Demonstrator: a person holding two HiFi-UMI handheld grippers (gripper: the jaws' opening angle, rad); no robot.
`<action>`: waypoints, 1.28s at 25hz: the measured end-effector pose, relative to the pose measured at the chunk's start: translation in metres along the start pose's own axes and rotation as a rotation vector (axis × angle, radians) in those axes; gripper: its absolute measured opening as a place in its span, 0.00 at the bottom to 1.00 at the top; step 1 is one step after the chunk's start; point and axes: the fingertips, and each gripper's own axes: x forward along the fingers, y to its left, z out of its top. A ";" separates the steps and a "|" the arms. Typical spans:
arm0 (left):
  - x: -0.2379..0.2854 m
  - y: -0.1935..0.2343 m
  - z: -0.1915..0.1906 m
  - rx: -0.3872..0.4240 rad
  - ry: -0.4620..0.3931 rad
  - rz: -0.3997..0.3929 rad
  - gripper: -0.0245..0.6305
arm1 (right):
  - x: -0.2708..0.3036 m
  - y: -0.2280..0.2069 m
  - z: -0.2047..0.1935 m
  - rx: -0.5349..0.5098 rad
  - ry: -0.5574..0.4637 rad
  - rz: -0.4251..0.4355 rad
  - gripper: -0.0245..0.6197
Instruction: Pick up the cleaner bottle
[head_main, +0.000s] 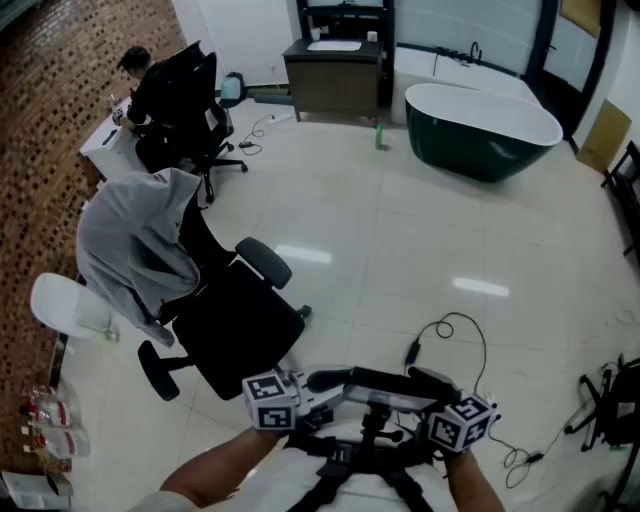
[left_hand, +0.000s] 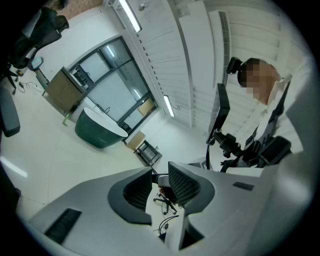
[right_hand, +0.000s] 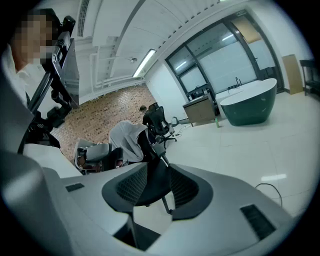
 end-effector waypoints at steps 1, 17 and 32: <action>0.001 -0.002 0.000 -0.003 0.002 -0.012 0.17 | 0.000 0.003 0.004 -0.006 -0.005 -0.001 0.24; -0.009 0.012 -0.001 -0.057 -0.016 0.024 0.11 | 0.006 0.002 -0.006 0.005 0.037 -0.014 0.24; -0.051 0.026 0.019 -0.050 -0.076 0.089 0.11 | 0.021 0.014 -0.014 0.063 0.031 -0.038 0.24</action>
